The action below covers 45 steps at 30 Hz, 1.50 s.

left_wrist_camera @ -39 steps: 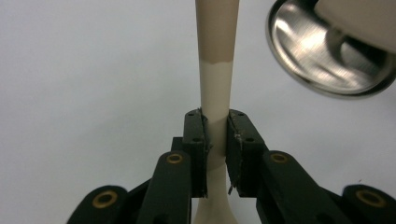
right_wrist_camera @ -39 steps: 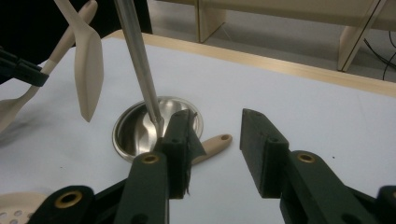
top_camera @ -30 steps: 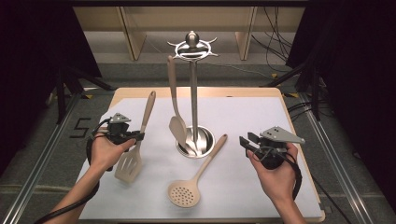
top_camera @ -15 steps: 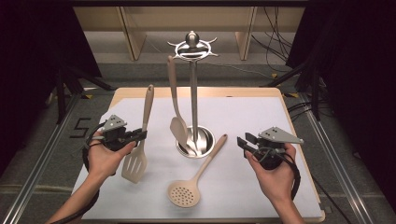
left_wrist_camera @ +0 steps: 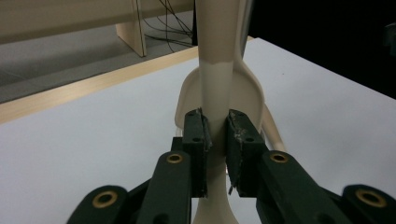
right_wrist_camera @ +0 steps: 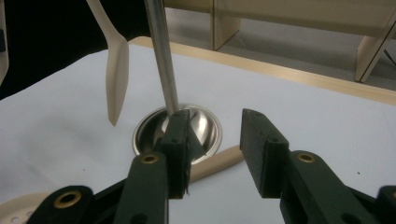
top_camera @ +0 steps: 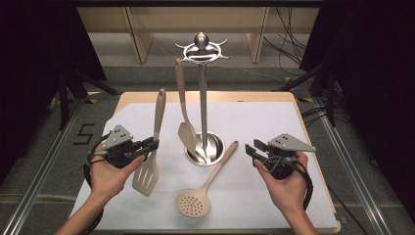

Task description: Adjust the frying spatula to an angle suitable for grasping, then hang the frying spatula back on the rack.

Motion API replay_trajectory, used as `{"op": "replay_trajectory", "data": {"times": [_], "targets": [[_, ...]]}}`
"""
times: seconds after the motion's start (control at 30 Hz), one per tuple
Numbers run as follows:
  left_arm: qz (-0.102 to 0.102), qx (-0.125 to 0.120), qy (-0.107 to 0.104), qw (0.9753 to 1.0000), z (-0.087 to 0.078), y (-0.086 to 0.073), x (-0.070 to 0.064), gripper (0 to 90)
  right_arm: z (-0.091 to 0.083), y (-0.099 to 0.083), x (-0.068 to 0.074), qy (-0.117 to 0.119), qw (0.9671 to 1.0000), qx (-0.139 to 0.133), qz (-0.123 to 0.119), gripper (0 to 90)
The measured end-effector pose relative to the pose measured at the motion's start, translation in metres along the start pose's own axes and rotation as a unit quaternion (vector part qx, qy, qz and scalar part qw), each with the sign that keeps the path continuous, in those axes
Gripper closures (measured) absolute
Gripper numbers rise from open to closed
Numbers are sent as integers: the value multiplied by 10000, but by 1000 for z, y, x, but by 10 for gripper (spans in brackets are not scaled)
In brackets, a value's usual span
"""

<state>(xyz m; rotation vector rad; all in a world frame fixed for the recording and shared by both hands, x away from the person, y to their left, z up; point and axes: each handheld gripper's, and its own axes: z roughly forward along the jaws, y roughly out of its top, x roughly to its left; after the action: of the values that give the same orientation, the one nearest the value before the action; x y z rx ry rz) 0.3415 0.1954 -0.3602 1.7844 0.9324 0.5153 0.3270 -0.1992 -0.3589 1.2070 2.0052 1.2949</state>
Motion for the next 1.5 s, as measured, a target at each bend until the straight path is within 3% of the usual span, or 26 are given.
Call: {"op": "replay_trajectory", "data": {"times": [0.07,0.23,0.37,0.43,0.53,0.67,0.9,0.93,1.0,1.03,1.07,1.2,1.27,1.37,1.5], "targets": [[38,-52,-36,10000,-1,1,-4,782,-1,0,3,-72,9998,72,155,642],[110,-63,-115,9999,-3,3,-14,782,0,0,2,-17,10000,22,25,643],[138,-111,-174,9997,-3,3,-18,782,1,-1,5,7,9998,107,158,644],[166,-109,-155,9997,-4,4,-21,782,2,-1,3,-32,9999,95,24,644],[197,-147,-187,9995,-4,5,-24,782,1,-1,6,-6,9998,151,155,644],[263,-159,-256,9992,-4,8,-29,782,0,0,3,-45,10000,37,-50,645],[321,-159,-305,9989,-3,10,-34,782,-1,1,3,-76,10000,-27,-35,645],[301,-190,-331,9988,-3,11,-35,782,-1,1,6,-46,9999,13,118,645],[347,-170,-339,9987,-4,12,-38,782,-2,4,6,16,9998,-74,-172,645],[381,-193,-349,9985,-4,13,-40,782,-3,4,10,5,10000,-25,6,645],[393,-193,-365,9984,-3,14,-41,782,-1,4,11,136,9998,-89,-142,645],[471,-208,-462,9976,0,16,-48,782,-1,6,20,249,9996,-32,-140,644],[657,-256,-498,9963,4,20,-50,782,0,8,21,419,9988,-103,-222,644],[717,-213,-539,9957,9,24,-56,782,-4,10,25,456,9989,-85,-115,644],[817,-148,-666,9943,17,28,-67,782,-9,16,29,688,9973,-251,-44,643]]}}
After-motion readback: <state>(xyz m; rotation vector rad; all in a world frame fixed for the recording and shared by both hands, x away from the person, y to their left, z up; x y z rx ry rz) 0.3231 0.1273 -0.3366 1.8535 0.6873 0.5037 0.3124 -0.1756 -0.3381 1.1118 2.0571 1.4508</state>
